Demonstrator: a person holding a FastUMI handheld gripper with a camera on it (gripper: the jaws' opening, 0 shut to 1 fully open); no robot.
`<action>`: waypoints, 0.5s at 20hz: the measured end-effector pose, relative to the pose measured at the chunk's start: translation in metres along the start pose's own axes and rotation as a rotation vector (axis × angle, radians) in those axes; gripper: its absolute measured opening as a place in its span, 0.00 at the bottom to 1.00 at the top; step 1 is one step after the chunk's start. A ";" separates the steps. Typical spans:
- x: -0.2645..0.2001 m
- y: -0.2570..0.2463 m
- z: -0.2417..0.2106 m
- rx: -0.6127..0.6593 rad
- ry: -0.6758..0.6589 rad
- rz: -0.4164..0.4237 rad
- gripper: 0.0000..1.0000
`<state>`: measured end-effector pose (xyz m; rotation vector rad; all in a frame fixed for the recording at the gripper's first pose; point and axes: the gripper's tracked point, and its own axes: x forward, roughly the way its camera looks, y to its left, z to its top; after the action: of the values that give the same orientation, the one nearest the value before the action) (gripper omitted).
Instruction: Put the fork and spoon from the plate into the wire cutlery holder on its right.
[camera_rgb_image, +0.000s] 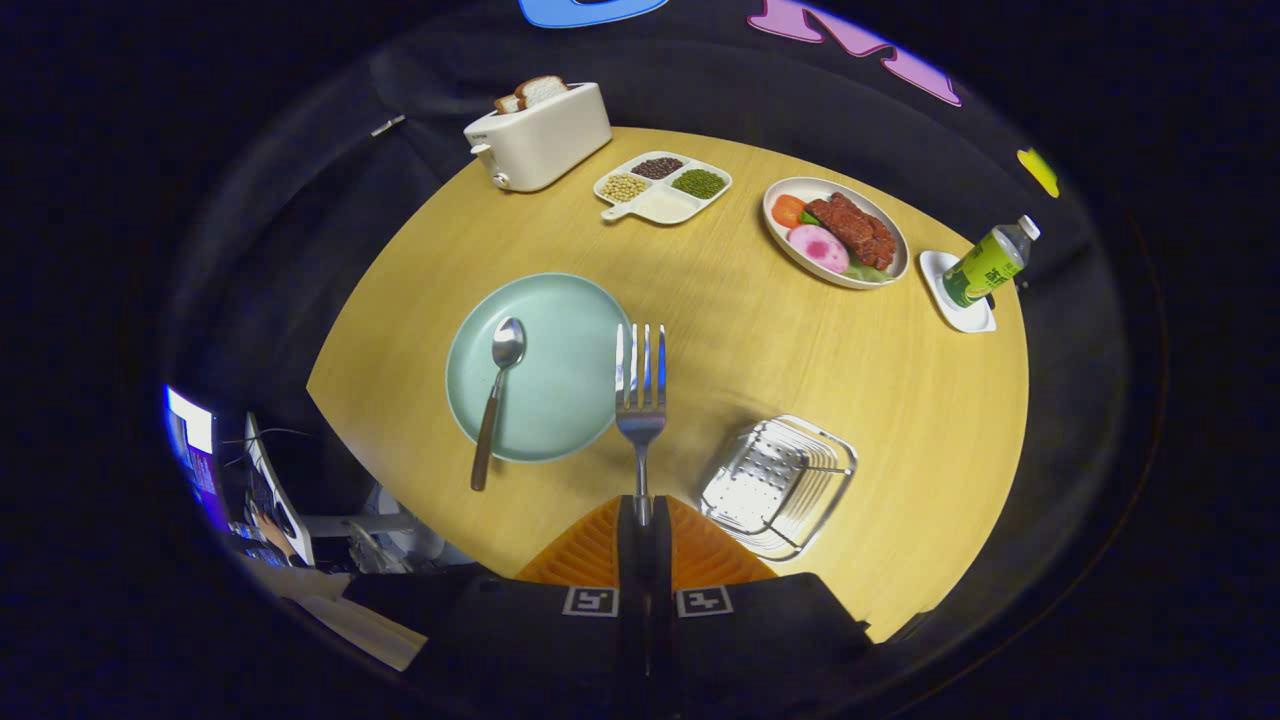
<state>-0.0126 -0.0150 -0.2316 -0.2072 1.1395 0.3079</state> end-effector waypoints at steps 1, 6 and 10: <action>-0.006 -0.012 -0.008 -0.002 0.023 0.000 0.06; -0.009 -0.065 -0.050 -0.019 0.166 -0.029 0.07; 0.007 -0.066 -0.061 0.034 0.260 0.026 0.06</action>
<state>-0.0400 -0.0957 -0.2623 -0.2067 1.4048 0.2897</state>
